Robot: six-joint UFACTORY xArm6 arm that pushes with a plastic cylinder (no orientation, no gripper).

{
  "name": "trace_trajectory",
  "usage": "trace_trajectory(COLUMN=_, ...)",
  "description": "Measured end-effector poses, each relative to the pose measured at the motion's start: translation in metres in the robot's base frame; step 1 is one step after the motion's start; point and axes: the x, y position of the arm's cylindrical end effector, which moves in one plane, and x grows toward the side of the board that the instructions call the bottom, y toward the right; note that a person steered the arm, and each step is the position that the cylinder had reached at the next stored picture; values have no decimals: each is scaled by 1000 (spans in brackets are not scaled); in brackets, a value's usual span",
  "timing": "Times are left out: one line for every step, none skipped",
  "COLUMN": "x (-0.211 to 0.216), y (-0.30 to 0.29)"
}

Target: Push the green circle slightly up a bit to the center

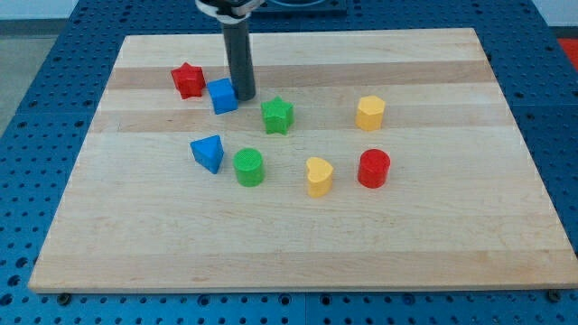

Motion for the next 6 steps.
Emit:
trace_trajectory(x=-11, y=-1)
trace_trajectory(x=-26, y=-8)
trace_trajectory(x=-42, y=-27)
trace_trajectory(x=-47, y=-44)
trace_trajectory(x=-33, y=-61)
trace_trajectory(x=-11, y=-62)
